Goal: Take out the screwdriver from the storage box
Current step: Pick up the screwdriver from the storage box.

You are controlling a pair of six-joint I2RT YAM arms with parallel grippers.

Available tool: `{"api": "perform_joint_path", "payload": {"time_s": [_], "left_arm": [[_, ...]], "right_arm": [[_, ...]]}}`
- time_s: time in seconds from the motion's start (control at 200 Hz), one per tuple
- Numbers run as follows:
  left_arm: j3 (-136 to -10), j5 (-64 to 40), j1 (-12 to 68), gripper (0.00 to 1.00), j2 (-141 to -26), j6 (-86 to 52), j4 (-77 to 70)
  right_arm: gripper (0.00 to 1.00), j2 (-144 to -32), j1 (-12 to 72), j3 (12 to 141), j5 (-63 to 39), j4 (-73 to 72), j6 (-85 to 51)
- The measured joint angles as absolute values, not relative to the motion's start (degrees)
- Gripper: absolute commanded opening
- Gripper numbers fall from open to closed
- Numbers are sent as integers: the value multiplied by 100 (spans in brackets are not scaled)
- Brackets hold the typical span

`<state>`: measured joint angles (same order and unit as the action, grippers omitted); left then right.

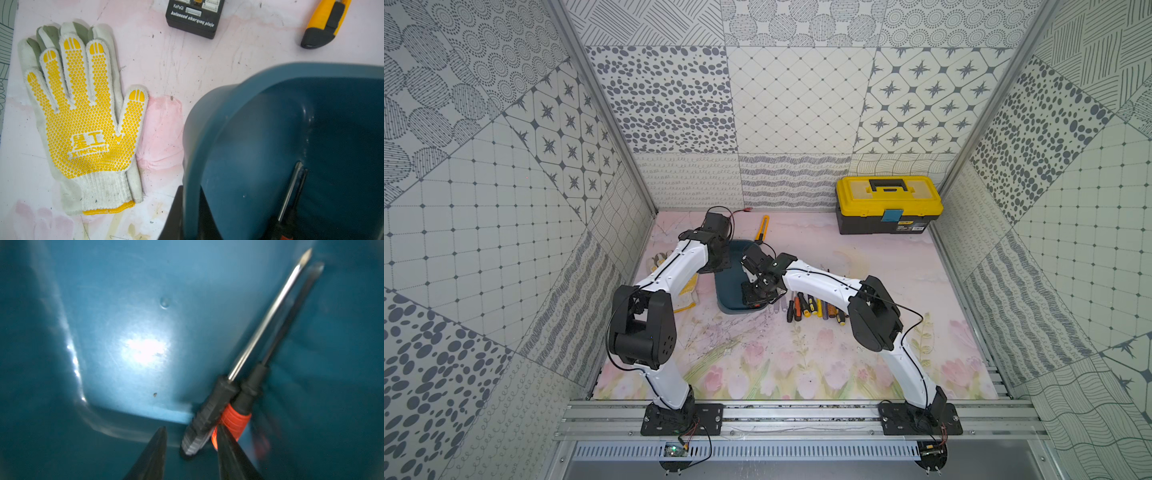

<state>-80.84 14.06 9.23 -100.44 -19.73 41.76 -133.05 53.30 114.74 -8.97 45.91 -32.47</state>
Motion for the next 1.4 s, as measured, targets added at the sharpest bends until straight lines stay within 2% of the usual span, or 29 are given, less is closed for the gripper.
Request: {"api": "perform_joint_path", "payload": {"time_s": [0.17, 0.285, 0.475, 0.54, 0.72, 0.866, 1.171, 1.396], "left_arm": [[-8084, 1411, 923, 0, -10044, -1968, 4178], [-8084, 1426, 923, 0, -10064, -1964, 4178], [-8084, 1385, 926, 0, -10088, -1973, 4163], [-8084, 1387, 923, 0, -10095, -1970, 4163], [-8084, 1409, 921, 0, -10101, -1966, 4165], [-8084, 1428, 921, 0, -10101, -1966, 4156], [-8084, 1406, 926, 0, -10106, -1984, 4158], [-8084, 1411, 926, 0, -10106, -1992, 4163]], "right_arm": [[32, -13441, 5334, 11590, -993, 4576, -3232], [40, -13526, 5334, 11642, -1004, 4587, -3238], [43, -13738, 5345, 11806, -991, 4661, -3271], [37, -13793, 5345, 11845, -991, 4665, -3269], [11, -13806, 5341, 11850, -969, 4694, -3312], [0, -13784, 5345, 11791, -884, 4602, -3282], [0, -12938, 5345, 10674, -635, 3809, -3280], [0, -12481, 5345, 10453, -580, 3426, -3258]]}}
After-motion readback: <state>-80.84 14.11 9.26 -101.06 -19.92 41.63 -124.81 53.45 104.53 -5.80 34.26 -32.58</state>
